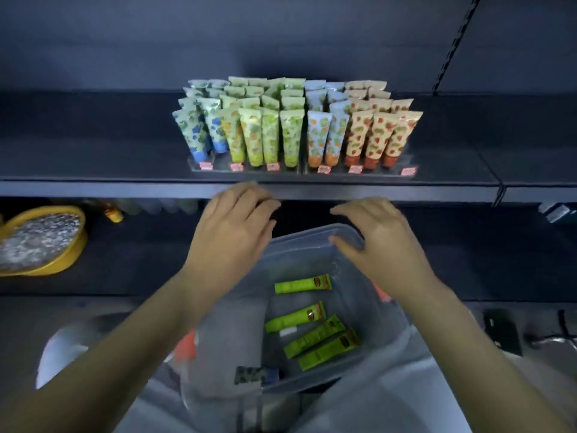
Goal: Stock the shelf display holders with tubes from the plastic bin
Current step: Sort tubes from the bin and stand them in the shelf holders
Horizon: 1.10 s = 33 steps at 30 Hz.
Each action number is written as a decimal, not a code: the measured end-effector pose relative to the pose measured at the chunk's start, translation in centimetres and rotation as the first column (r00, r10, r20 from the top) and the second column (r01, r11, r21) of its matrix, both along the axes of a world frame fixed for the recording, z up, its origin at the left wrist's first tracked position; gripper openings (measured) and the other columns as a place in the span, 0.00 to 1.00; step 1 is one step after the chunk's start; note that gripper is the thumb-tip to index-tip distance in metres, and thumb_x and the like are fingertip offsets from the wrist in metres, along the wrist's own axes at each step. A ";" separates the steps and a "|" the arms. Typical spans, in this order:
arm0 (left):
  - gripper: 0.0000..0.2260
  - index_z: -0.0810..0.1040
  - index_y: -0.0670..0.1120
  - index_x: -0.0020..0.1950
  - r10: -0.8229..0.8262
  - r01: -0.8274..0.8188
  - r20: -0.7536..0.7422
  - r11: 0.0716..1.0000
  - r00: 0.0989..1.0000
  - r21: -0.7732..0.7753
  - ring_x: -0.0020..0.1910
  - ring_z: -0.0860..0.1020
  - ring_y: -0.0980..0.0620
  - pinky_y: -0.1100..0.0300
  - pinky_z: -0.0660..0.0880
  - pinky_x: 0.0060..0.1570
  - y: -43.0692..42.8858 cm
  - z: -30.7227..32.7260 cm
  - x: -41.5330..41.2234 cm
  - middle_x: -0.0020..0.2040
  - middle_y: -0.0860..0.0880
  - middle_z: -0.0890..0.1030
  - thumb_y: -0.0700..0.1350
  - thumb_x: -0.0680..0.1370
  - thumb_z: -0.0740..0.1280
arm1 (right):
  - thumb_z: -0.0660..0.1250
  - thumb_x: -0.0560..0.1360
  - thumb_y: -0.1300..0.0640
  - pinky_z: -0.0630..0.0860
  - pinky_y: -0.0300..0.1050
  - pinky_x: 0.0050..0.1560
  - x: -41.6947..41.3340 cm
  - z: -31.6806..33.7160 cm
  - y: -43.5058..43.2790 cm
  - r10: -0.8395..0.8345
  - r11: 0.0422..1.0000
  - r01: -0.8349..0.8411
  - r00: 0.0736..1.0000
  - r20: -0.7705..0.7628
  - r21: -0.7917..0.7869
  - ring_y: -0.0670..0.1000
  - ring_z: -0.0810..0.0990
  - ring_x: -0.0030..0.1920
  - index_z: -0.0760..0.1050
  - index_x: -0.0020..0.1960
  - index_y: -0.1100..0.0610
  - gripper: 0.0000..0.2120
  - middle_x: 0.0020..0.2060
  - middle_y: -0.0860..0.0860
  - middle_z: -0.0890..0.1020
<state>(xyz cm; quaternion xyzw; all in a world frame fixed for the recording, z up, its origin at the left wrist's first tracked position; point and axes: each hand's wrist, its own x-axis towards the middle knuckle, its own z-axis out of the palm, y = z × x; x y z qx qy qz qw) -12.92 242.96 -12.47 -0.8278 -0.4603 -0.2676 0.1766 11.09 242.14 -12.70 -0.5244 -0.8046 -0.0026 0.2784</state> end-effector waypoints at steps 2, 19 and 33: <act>0.10 0.80 0.44 0.56 0.031 -0.031 0.002 0.993 1.000 -0.111 0.59 0.76 0.44 0.52 0.71 0.57 -2.5 -3.4 -1.8 0.54 0.47 0.80 0.44 0.77 0.64 | 0.70 0.69 0.50 0.74 0.50 0.55 -1.2 -3.1 -1.6 0.026 0.993 -0.026 1.000 0.000 -0.111 0.55 0.78 0.54 0.79 0.56 0.55 0.17 0.50 0.50 0.82; 0.21 0.68 0.49 0.71 -0.001 -0.194 -0.201 0.256 0.980 -0.947 0.66 0.67 0.45 0.55 0.65 0.61 -6.8 -21.1 -2.4 0.67 0.46 0.70 0.49 0.78 0.64 | 0.74 0.68 0.53 0.75 0.48 0.52 -3.6 -18.3 -3.8 0.053 0.716 -0.014 0.998 0.035 -0.698 0.56 0.78 0.53 0.80 0.55 0.55 0.16 0.50 0.52 0.83; 0.13 0.74 0.44 0.60 -0.032 -0.293 -0.291 -0.067 0.956 -0.954 0.59 0.73 0.40 0.50 0.72 0.55 -6.5 -25.9 -1.1 0.59 0.42 0.74 0.47 0.78 0.63 | 0.73 0.70 0.50 0.74 0.46 0.57 -3.1 -20.9 -1.8 -0.027 0.431 0.083 0.997 0.079 -0.898 0.53 0.78 0.57 0.77 0.60 0.53 0.19 0.56 0.50 0.81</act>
